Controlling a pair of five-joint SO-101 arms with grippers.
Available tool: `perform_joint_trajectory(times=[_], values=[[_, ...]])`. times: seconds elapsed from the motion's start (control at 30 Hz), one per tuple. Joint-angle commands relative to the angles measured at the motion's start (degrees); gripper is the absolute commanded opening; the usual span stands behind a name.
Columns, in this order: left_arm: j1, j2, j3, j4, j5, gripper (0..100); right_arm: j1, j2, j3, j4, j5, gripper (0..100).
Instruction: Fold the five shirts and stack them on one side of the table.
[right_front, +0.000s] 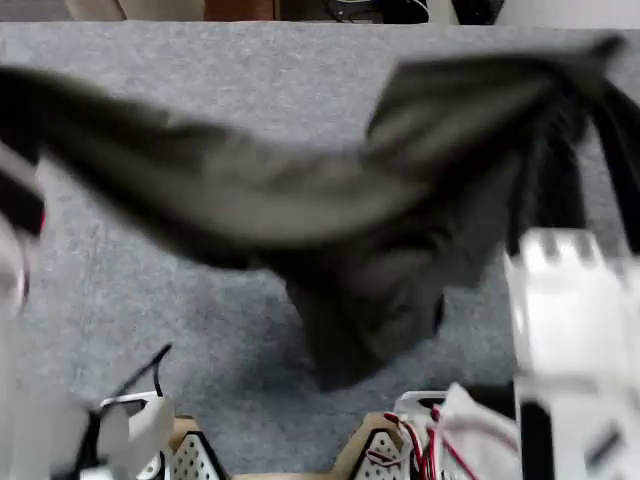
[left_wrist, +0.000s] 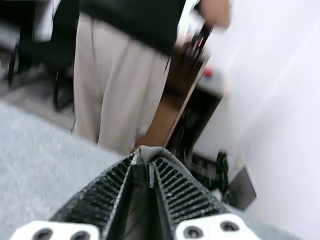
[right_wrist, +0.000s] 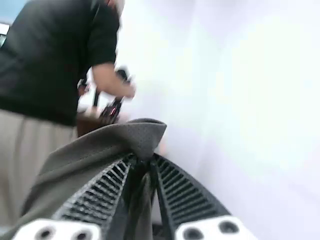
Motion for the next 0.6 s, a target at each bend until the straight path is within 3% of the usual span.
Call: perform_joint_trajectory(times=[0.0,0.3,0.47,0.57], values=[[-0.62,-7.87,2.81,0.62,-1.76,2,5.05,-3.47,0.31,0.26,-0.26,0.5],[-0.53,-21.32,16.09,0.53,-6.24,2,11.30,-9.01,2.42,0.00,-0.26,0.5],[-0.53,-21.41,27.08,-0.09,-7.21,2,10.59,-8.75,16.13,-0.88,-0.53,0.5],[-0.44,-21.41,37.36,-4.84,-7.38,2,8.40,-8.75,29.05,-4.75,-2.90,0.5]])
